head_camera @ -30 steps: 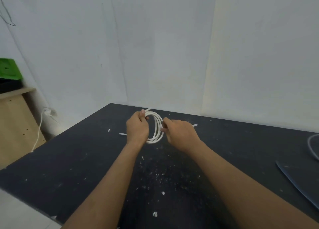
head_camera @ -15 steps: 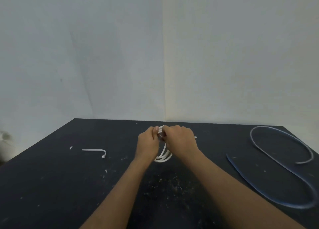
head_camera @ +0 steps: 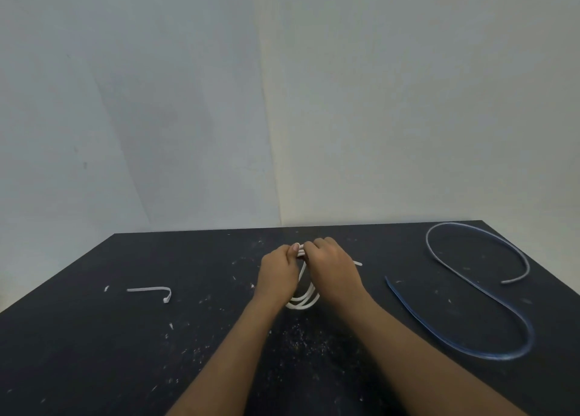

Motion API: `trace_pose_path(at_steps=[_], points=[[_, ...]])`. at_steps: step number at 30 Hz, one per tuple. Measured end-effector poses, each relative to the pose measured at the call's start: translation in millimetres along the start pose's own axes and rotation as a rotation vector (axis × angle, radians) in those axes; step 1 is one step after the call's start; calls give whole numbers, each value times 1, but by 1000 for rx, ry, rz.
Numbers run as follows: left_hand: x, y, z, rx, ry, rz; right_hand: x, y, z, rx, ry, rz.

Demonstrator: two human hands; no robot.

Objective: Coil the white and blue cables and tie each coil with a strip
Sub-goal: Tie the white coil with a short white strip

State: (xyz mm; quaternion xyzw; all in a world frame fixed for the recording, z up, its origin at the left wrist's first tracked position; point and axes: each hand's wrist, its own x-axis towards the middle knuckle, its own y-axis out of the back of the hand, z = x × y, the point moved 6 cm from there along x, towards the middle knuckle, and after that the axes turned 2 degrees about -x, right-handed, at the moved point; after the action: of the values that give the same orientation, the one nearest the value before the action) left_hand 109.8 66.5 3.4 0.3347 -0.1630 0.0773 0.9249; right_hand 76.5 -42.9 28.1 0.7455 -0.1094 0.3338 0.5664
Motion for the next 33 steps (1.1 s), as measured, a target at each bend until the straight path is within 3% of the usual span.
trace_pose_path(at_steps=[8,13,22,29,33], points=[[1,1,10,-11,-43,78,-2,3,19,144,-97,-43],[-3,-7,20,-12,-111,61,-6,11,26,-44,-137,-84],[-7,-15,25,-35,-165,-32,-16,18,26,-49,-112,64],[-4,-17,24,84,-42,-67,-23,14,24,-58,-69,148],[-5,-24,27,46,-56,-130,-25,14,24,-57,-53,177]])
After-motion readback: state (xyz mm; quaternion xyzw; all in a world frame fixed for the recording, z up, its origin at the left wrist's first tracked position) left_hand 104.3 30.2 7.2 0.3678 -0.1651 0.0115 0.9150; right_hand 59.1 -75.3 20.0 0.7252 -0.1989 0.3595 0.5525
